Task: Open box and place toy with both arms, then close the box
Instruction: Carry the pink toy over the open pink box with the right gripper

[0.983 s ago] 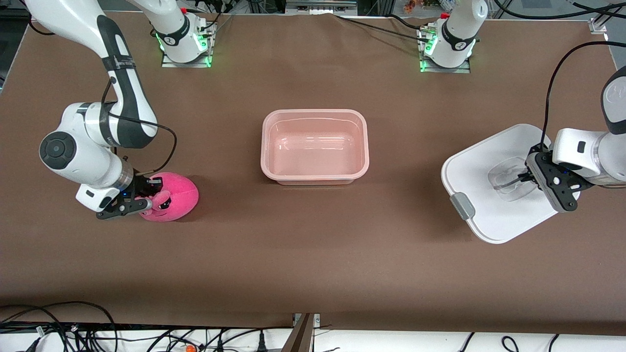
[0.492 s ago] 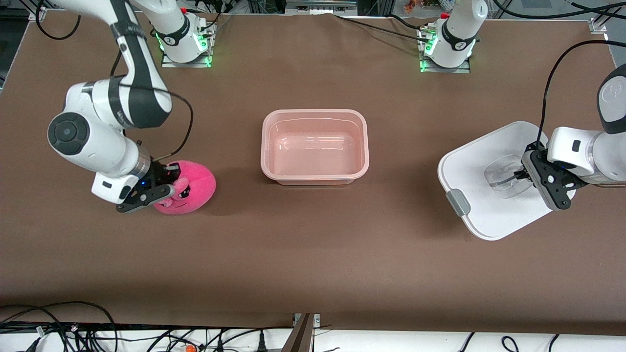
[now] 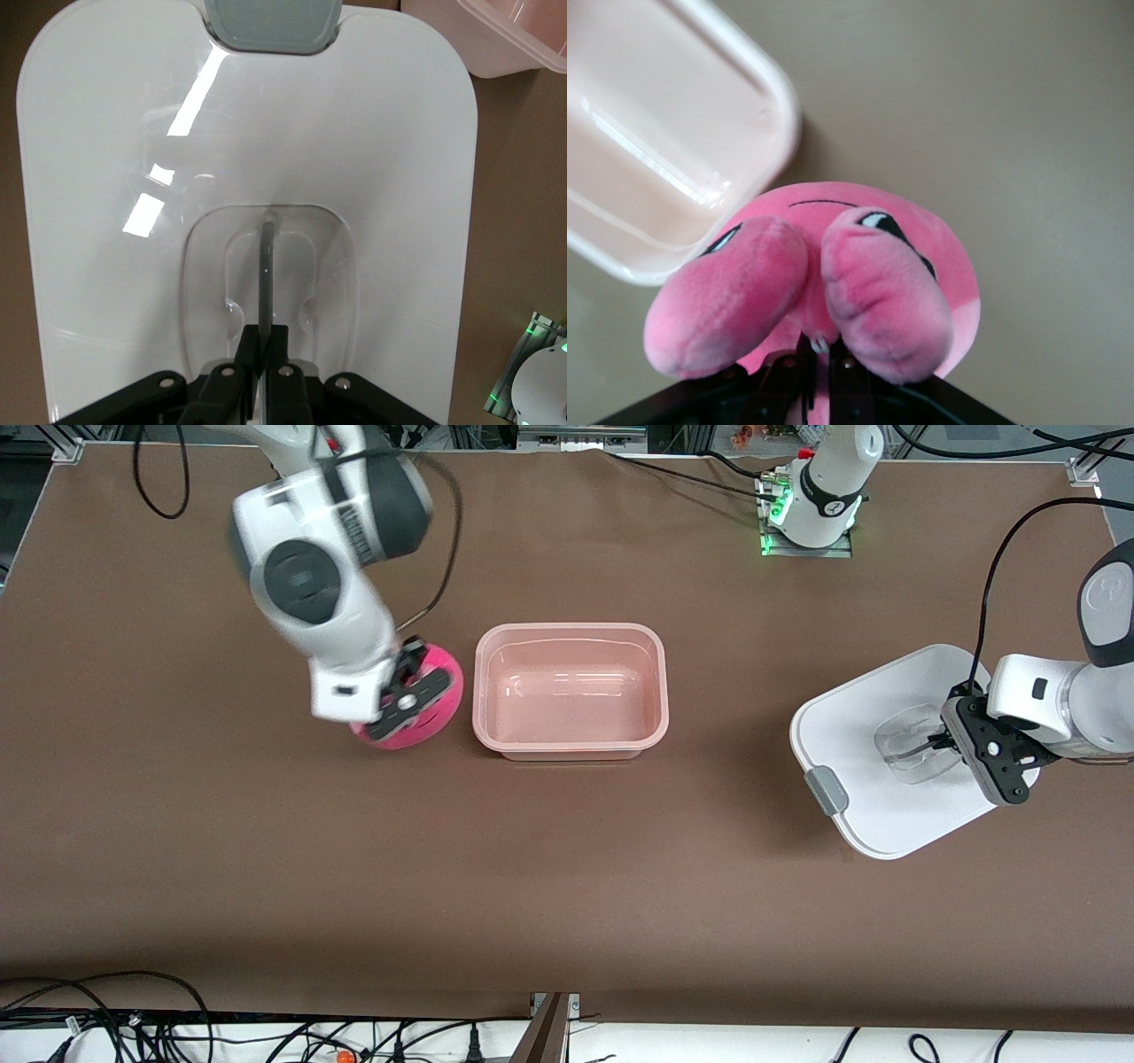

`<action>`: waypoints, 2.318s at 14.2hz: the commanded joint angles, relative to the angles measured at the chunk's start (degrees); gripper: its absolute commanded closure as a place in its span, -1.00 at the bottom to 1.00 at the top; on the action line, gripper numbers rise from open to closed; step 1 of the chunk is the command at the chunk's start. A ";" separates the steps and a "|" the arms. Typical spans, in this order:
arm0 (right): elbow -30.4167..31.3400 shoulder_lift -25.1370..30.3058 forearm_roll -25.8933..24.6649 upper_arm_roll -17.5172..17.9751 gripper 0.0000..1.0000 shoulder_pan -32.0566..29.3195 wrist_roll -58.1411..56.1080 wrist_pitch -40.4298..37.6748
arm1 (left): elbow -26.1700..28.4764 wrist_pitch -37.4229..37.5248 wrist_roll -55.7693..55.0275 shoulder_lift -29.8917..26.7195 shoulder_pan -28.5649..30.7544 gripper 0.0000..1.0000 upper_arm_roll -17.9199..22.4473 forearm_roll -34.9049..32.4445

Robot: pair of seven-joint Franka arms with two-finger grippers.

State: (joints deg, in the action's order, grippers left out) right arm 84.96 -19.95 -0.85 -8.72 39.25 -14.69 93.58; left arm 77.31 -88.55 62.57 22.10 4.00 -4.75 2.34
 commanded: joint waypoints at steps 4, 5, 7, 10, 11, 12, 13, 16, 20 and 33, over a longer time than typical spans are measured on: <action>-5.49 -4.39 -6.53 -0.59 1.00 13.47 -0.77 -6.48 | -0.66 1.28 1.24 -0.56 -0.22 1.00 -0.17 1.27; -7.16 -5.70 -6.62 -0.59 1.00 14.79 -0.86 -6.92 | -0.66 1.28 1.24 -0.56 -0.22 1.00 -0.17 1.27; -12.68 -9.47 -6.62 -0.59 1.00 17.61 -0.95 -9.19 | -0.66 1.28 1.24 -0.56 -0.30 1.00 -0.17 1.27; -21.47 -14.66 -6.62 -0.59 1.00 19.20 -1.39 -12.63 | -0.66 1.28 0.98 -0.56 -0.30 1.00 -0.17 1.35; -22.46 -15.02 -6.62 -0.51 1.00 19.55 -1.56 -12.55 | -0.66 1.28 0.97 -0.56 -0.30 1.00 -0.17 1.35; -22.64 -15.12 -6.62 -0.51 1.00 19.99 -2.00 -12.02 | -0.66 1.28 1.06 -0.56 -0.30 1.00 -0.17 1.35; -22.82 -15.55 -6.62 -0.51 1.00 20.16 -2.70 -11.41 | -0.66 1.28 1.24 -0.56 -0.22 1.00 -0.17 1.35; -22.91 -17.92 -6.71 -0.51 1.00 20.69 -4.55 -8.43 | -0.66 1.28 1.32 -0.56 -0.04 1.00 -0.17 1.35; -22.82 -21.79 -11.88 -0.51 1.00 23.23 -4.91 -7.10 | -0.58 1.28 1.15 -0.48 -0.39 1.00 -0.17 1.35; -22.91 -30.06 -18.05 -1.30 1.00 24.21 -6.14 2.65 | -0.40 1.45 1.15 -0.04 -1.01 1.00 -0.26 2.67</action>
State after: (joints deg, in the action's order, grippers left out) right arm 63.49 -48.92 -18.63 -9.78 63.05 -20.48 95.86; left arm 77.38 -88.10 62.57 22.24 3.49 -5.41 3.23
